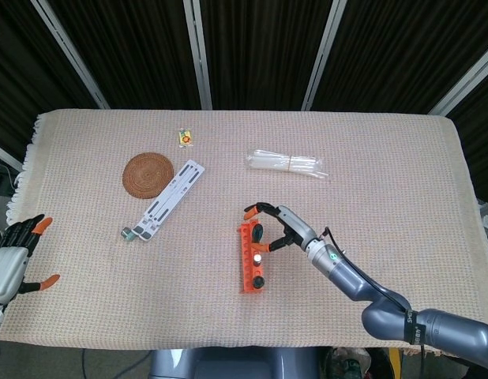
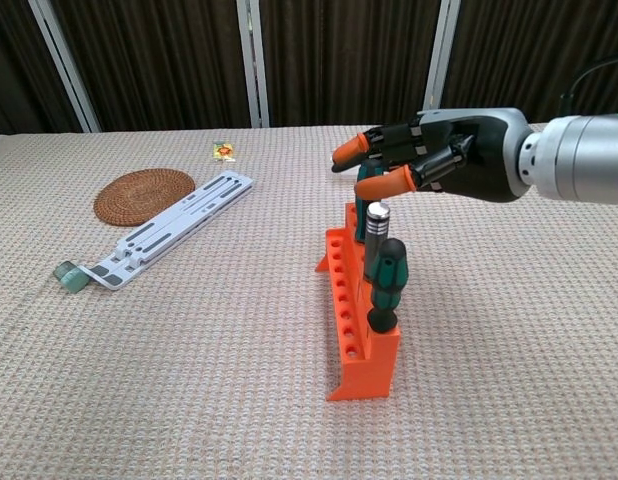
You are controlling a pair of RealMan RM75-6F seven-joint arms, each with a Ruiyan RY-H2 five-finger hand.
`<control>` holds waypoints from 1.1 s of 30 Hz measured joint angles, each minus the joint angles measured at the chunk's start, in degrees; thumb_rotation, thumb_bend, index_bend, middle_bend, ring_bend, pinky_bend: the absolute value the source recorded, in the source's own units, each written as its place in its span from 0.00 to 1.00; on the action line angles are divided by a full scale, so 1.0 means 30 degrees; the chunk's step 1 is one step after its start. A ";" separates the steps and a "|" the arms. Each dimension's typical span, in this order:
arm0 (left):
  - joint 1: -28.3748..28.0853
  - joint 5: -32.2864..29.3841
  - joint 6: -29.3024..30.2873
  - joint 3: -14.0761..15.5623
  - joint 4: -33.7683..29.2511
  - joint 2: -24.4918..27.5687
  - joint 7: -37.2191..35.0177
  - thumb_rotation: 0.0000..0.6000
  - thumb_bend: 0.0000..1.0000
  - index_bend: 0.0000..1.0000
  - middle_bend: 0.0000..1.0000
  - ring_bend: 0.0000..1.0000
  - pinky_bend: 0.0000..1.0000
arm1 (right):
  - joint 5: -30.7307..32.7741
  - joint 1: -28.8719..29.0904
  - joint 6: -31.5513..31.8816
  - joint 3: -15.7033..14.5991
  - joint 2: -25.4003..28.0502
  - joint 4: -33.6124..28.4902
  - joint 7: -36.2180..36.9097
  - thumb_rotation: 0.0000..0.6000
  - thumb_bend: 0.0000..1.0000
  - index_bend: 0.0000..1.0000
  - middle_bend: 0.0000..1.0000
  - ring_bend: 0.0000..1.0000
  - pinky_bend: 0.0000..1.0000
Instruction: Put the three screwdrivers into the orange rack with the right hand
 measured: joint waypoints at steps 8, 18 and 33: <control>0.0090 0.0006 0.0257 -0.0073 0.0104 -0.0087 -0.0046 1.00 0.15 0.00 0.00 0.00 0.00 | -0.0766 -0.0568 0.1330 0.0291 0.1553 -0.0852 -0.0494 1.00 0.18 0.21 0.06 0.00 0.00; 0.0296 -0.0126 0.0938 -0.0317 0.0601 -0.0723 0.0162 1.00 0.15 0.00 0.00 0.00 0.00 | -0.1732 -0.2290 0.5534 -0.0012 0.2762 -0.1144 -0.4010 1.00 0.30 0.31 0.11 0.00 0.00; 0.0817 0.0047 0.2238 -0.0482 0.1725 -0.1929 0.0379 1.00 0.15 0.00 0.00 0.00 0.00 | -0.2813 -0.6444 1.3084 -0.2924 0.3240 0.0416 -1.6857 1.00 0.32 0.18 0.00 0.00 0.00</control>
